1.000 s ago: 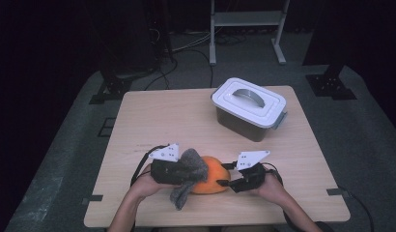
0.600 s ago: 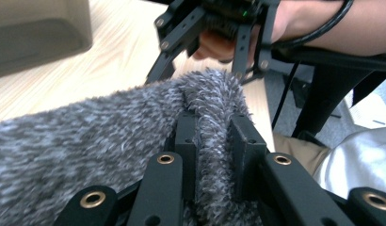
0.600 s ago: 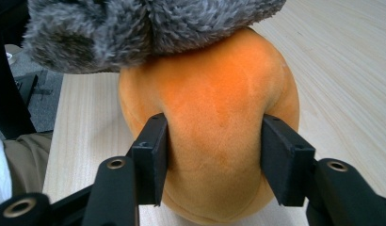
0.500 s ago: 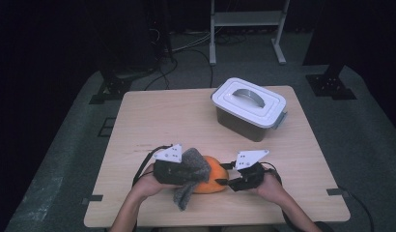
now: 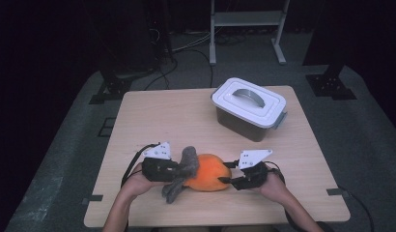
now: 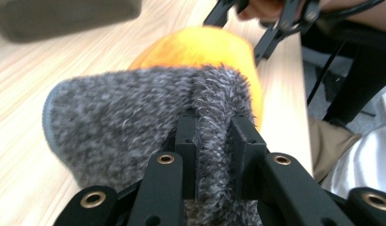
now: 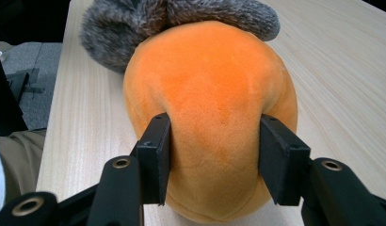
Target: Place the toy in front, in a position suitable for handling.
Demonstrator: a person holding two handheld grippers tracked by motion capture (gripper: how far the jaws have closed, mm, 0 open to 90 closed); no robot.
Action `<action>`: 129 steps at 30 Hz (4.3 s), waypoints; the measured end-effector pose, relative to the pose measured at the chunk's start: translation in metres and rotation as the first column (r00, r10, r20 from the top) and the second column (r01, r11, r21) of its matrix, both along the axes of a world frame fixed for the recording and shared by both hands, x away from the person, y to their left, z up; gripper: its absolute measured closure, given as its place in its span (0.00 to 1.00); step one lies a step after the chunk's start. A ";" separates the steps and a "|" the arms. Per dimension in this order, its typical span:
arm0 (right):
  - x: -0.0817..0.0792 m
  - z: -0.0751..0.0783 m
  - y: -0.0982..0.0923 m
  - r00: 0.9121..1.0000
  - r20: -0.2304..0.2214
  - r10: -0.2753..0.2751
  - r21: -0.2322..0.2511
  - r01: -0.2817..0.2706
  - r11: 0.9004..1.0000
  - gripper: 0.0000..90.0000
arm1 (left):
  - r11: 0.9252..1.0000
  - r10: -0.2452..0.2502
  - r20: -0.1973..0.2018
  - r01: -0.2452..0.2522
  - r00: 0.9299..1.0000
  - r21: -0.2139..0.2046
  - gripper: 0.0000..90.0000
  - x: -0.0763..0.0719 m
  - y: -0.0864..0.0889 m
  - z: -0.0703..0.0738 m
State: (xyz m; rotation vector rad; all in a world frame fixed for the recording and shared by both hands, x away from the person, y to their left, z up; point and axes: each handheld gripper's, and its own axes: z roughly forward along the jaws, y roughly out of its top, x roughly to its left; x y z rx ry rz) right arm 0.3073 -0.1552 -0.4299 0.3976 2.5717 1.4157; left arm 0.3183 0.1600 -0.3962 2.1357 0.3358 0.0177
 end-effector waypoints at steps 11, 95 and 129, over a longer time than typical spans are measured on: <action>-0.006 0.004 0.009 0.999 0.039 0.025 -0.026 -0.024 0.999 0.51 | 0.996 -0.091 0.022 0.091 0.996 -0.001 0.84 -0.004 -0.033 0.006; 0.004 -0.003 0.003 0.999 -0.049 0.003 -0.012 -0.003 1.000 0.38 | 0.999 -0.031 0.039 0.032 0.999 -0.013 0.84 -0.002 -0.051 0.013; 0.003 -0.009 0.003 0.997 -0.008 0.080 -0.014 -0.080 0.997 0.47 | 0.999 0.014 -0.018 -0.014 1.000 0.036 0.84 0.002 -0.013 -0.002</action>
